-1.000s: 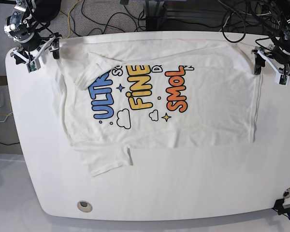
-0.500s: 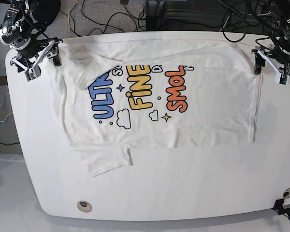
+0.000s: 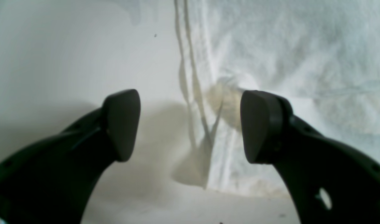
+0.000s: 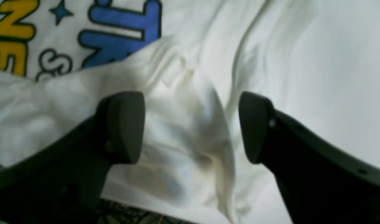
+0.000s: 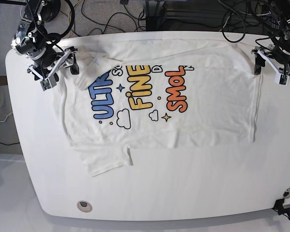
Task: Fold the T-shirt properly
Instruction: 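Move the right gripper along the shirt toward its hem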
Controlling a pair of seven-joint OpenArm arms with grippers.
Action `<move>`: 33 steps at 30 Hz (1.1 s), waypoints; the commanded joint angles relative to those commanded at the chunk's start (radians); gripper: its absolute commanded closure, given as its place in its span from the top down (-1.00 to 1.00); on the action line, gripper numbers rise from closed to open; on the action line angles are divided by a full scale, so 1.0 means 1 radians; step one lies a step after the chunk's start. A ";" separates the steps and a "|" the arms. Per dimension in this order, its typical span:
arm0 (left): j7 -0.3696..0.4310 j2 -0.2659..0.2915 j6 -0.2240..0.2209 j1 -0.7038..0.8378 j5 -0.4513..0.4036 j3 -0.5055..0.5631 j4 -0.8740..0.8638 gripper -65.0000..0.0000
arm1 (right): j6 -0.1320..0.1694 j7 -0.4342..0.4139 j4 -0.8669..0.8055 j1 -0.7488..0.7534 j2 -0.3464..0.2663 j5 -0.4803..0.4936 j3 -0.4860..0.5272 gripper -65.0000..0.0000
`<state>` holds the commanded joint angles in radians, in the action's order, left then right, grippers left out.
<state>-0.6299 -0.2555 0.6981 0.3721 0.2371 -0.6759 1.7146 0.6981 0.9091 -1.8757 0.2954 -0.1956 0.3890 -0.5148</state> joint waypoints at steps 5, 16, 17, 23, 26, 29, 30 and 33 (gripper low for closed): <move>0.000 0.000 0.000 0.000 0.000 0.000 -0.002 0.46 | 0.000 0.002 0.000 -0.014 0.017 -0.021 0.068 0.39; 0.000 -0.002 0.000 0.000 -0.002 0.000 -0.005 0.46 | 0.000 0.002 0.041 -0.009 0.052 -0.023 0.084 0.38; 0.000 -0.002 0.000 0.000 -0.002 0.000 -0.005 0.46 | 0.000 0.002 0.048 -0.009 0.052 -0.023 0.084 0.38; 0.000 -0.002 0.000 0.000 -0.002 -0.002 -0.005 0.46 | 0.000 0.002 0.051 -0.009 0.054 -0.023 0.086 0.38; 0.000 -0.002 0.000 0.000 -0.002 -0.002 -0.005 0.46 | 0.000 0.002 0.051 -0.009 0.054 -0.023 0.087 0.38; 0.000 -0.002 0.000 0.000 -0.002 -0.002 -0.005 0.46 | 0.000 0.002 0.051 -0.009 0.071 -0.023 0.087 0.38; 0.000 -0.002 0.000 0.000 -0.002 -0.002 -0.005 0.46 | 0.000 0.002 0.051 -0.009 0.075 -0.023 0.087 0.38; 0.000 -0.002 0.000 0.000 -0.002 -0.005 -0.005 0.46 | 0.000 0.002 0.051 -0.011 0.080 -0.023 0.089 0.38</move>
<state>-0.6299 -0.2570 0.6981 0.3721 0.2355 -0.6805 1.7100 0.6981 0.9106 -1.8251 0.2846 -0.1158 0.3659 -0.4258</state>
